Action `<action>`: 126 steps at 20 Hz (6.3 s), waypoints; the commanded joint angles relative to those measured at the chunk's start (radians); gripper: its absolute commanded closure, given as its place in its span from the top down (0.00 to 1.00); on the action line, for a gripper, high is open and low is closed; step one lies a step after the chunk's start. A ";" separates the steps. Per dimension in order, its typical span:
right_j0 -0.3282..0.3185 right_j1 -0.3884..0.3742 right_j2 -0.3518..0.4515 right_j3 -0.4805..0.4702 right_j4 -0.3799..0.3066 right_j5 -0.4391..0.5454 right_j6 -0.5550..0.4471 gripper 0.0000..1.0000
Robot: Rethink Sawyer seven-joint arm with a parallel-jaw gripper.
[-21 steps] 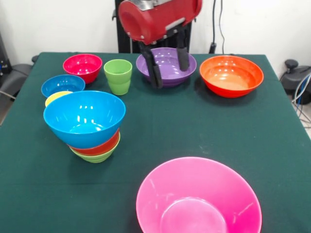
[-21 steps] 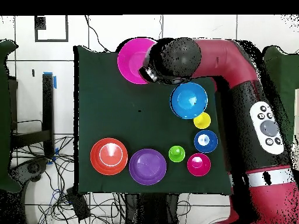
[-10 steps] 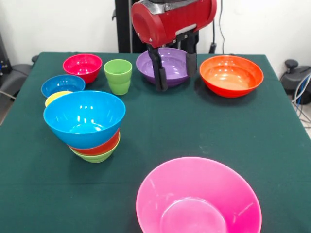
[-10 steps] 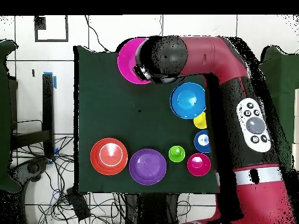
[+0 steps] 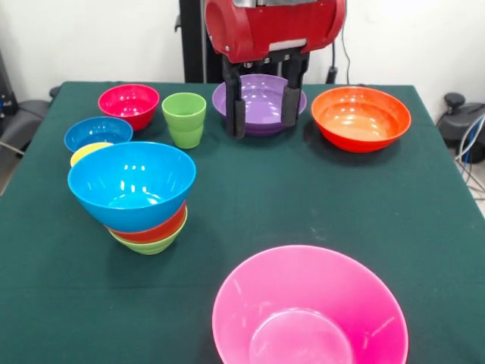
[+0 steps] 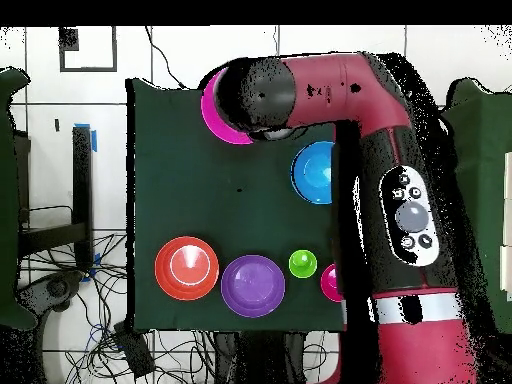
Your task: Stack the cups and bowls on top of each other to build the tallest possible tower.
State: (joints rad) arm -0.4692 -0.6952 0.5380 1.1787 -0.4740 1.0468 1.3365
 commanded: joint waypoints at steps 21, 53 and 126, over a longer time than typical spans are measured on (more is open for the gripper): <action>0.248 0.123 -0.275 -0.180 -0.101 -0.090 0.428 1.00; 0.420 0.241 -0.468 -0.253 -0.084 -0.214 0.547 1.00; 0.582 0.549 -0.633 -0.516 0.138 -0.239 0.658 1.00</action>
State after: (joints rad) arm 0.0878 -0.1439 -0.1386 0.6356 -0.3624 0.8351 1.8120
